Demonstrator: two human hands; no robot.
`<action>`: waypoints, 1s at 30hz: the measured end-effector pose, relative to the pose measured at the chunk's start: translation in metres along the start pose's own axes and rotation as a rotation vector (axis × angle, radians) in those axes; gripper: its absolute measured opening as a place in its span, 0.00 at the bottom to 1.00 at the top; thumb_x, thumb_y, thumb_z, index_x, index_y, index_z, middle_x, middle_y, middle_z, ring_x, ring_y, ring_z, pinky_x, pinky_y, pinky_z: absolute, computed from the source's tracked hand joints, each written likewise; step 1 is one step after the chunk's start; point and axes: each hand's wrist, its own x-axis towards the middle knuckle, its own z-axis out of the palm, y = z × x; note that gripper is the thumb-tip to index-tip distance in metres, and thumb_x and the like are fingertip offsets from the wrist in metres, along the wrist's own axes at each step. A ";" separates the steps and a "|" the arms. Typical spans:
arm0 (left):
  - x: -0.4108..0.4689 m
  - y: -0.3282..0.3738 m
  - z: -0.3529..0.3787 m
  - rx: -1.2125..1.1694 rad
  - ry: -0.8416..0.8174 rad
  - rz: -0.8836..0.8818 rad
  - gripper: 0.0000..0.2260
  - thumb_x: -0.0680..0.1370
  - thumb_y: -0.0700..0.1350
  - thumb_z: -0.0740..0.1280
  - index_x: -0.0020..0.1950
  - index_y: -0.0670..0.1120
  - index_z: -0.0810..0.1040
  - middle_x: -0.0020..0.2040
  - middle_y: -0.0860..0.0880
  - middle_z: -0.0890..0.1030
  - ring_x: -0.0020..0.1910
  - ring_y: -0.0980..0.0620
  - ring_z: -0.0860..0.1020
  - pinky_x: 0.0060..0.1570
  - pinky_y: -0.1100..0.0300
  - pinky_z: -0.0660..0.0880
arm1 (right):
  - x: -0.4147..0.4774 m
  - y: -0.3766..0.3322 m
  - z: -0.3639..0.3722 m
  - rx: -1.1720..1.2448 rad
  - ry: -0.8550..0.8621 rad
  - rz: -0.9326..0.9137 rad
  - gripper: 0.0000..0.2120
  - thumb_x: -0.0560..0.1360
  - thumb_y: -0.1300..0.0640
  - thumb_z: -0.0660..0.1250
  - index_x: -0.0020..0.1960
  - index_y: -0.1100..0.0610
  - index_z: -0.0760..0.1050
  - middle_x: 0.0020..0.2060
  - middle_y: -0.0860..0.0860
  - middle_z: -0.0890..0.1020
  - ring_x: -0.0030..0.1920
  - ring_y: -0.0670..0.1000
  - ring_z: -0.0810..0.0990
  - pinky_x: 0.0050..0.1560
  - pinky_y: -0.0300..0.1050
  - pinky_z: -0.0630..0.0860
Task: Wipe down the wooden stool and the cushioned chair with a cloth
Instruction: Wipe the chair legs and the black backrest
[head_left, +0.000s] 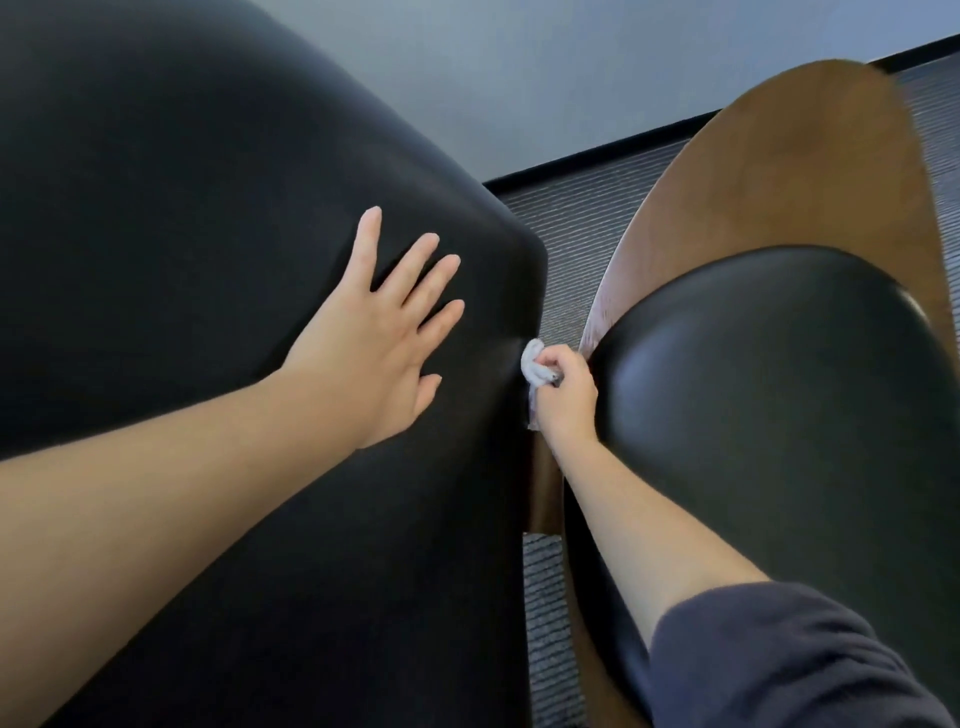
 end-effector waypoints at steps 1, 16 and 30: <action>0.000 0.000 0.000 -0.001 0.002 0.000 0.32 0.79 0.62 0.37 0.79 0.47 0.39 0.79 0.38 0.38 0.77 0.36 0.38 0.67 0.26 0.38 | -0.021 0.006 -0.004 -0.004 -0.008 -0.016 0.16 0.69 0.75 0.61 0.41 0.55 0.75 0.45 0.52 0.76 0.43 0.46 0.74 0.46 0.32 0.70; -0.004 -0.003 -0.012 -0.014 -0.049 -0.020 0.31 0.78 0.62 0.35 0.80 0.50 0.41 0.80 0.42 0.40 0.78 0.39 0.39 0.69 0.28 0.39 | -0.194 0.050 -0.036 0.206 -0.167 0.145 0.17 0.66 0.84 0.57 0.37 0.64 0.75 0.39 0.54 0.73 0.40 0.47 0.77 0.39 0.38 0.71; -0.012 -0.030 -0.006 -0.031 -0.019 0.023 0.32 0.78 0.63 0.37 0.80 0.50 0.41 0.79 0.39 0.40 0.78 0.37 0.39 0.69 0.28 0.40 | 0.012 -0.043 0.010 -0.043 0.092 -0.015 0.09 0.71 0.66 0.61 0.45 0.56 0.77 0.44 0.56 0.78 0.45 0.52 0.75 0.46 0.42 0.70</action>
